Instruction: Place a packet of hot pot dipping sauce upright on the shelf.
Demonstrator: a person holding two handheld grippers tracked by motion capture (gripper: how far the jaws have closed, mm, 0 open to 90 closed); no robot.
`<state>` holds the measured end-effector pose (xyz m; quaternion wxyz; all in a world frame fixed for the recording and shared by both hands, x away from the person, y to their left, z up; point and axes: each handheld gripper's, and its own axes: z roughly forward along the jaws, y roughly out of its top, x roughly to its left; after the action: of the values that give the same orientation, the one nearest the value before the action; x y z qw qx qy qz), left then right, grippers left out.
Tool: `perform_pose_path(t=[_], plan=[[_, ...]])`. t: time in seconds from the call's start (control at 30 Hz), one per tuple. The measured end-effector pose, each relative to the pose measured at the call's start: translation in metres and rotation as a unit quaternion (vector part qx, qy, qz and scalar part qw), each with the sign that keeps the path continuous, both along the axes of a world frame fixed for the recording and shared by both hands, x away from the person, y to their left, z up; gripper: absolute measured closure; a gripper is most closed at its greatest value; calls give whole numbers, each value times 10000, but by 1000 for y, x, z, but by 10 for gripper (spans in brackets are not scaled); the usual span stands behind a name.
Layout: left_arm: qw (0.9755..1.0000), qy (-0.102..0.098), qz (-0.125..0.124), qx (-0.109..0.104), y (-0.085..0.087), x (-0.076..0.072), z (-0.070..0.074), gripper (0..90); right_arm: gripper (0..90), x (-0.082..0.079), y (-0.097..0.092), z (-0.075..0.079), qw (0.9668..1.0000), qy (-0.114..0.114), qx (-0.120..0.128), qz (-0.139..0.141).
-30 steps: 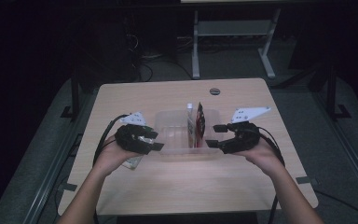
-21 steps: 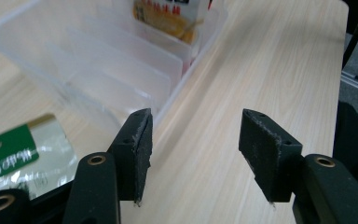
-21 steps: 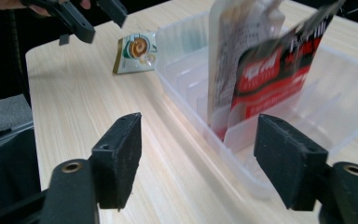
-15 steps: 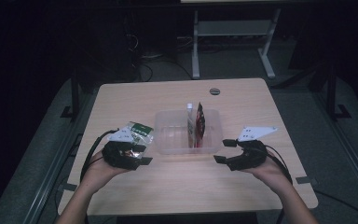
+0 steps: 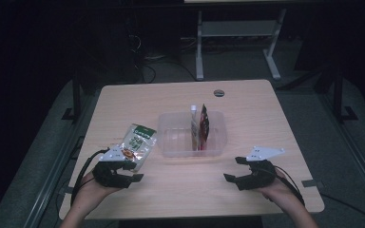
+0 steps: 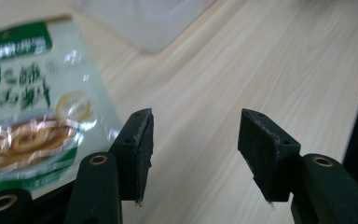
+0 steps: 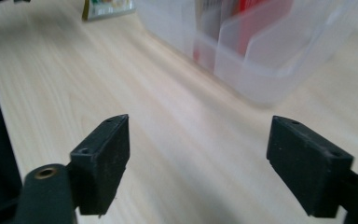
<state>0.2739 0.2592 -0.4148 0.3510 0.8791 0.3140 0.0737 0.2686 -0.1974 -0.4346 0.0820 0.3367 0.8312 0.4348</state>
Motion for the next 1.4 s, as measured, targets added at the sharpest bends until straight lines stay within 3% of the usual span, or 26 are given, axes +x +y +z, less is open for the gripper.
perform_pose_path(t=[0.27, 0.4, 0.6, 0.7, 0.8, 0.93, 1.03, 1.07, 1.23, 1.4], plan=[[9991, -18, 383, 180, 8, 12, -7, 408, 202, -8, -7, -9, 9997, 43, -182, -134], [9972, -218, 610, 369, 17, 27, -9, 366, 195, -6, -8, -9, 9998, -3, -179, -128], [9944, -327, 956, 322, 27, 48, -10, 328, 195, -5, -8, -10, 9997, 11, -184, -159], [9929, -236, 1158, 149, 31, 59, -10, 296, 196, -5, -8, -10, 9997, 23, -209, -158], [9916, -190, 1271, 115, 33, 67, -11, 250, 195, -4, -8, -11, 9996, 24, -210, -160], [9870, -90, 1586, 240, 36, 86, -19, 205, 196, -4, -8, -11, 9996, 13, -231, -168], [9857, -15, 1673, 196, 37, 92, -23, 191, 196, -5, -9, -12, 9996, 23, -238, -174], [9843, 23, 1729, 357, 37, 97, -28, 184, 195, -4, -9, -12, 9995, 16, -268, -173], [9820, 95, 1807, 537, 40, 101, -38, 162, 195, -4, -9, -12, 9993, -2, -317, -180], [9815, 219, 1866, 377, 41, 101, -42, 149, 196, -3, -9, -13, 9993, 7, -350, -157]])
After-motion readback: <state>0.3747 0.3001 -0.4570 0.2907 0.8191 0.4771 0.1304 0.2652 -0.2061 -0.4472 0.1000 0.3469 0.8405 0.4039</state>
